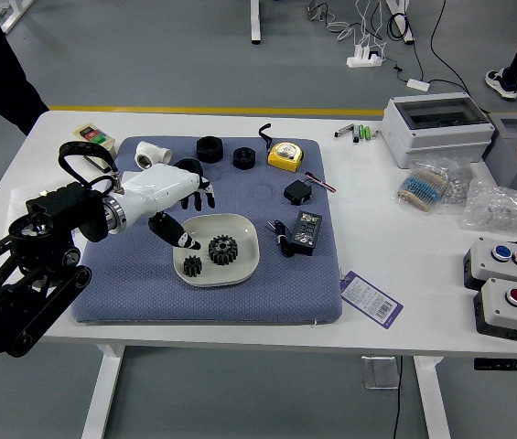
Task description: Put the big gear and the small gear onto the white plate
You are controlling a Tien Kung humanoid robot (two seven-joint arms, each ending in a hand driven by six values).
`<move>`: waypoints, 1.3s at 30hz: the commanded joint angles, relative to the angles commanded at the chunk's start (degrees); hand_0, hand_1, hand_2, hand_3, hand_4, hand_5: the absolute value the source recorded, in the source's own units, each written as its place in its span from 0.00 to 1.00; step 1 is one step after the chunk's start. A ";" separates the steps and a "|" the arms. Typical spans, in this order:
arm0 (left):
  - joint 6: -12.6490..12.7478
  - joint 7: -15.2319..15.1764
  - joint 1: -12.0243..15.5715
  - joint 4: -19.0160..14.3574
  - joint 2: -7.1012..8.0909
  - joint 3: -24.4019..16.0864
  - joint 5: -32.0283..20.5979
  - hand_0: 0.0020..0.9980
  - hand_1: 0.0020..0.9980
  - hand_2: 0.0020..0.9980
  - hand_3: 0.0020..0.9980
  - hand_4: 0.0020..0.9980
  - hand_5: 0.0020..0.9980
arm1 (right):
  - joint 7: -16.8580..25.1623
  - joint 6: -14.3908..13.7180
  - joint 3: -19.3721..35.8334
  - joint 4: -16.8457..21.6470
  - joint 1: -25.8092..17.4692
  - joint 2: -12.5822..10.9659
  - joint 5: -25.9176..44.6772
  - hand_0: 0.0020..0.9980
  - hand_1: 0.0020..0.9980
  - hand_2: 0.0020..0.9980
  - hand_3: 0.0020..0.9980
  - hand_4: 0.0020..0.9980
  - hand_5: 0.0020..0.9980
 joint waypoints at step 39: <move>7.14 -4.59 21.20 2.54 -10.73 -24.70 -63.98 0.77 0.81 0.88 0.84 0.84 0.81 | 0.03 0.26 -0.28 -0.16 0.00 0.24 -0.21 0.71 0.73 0.78 0.61 0.84 0.69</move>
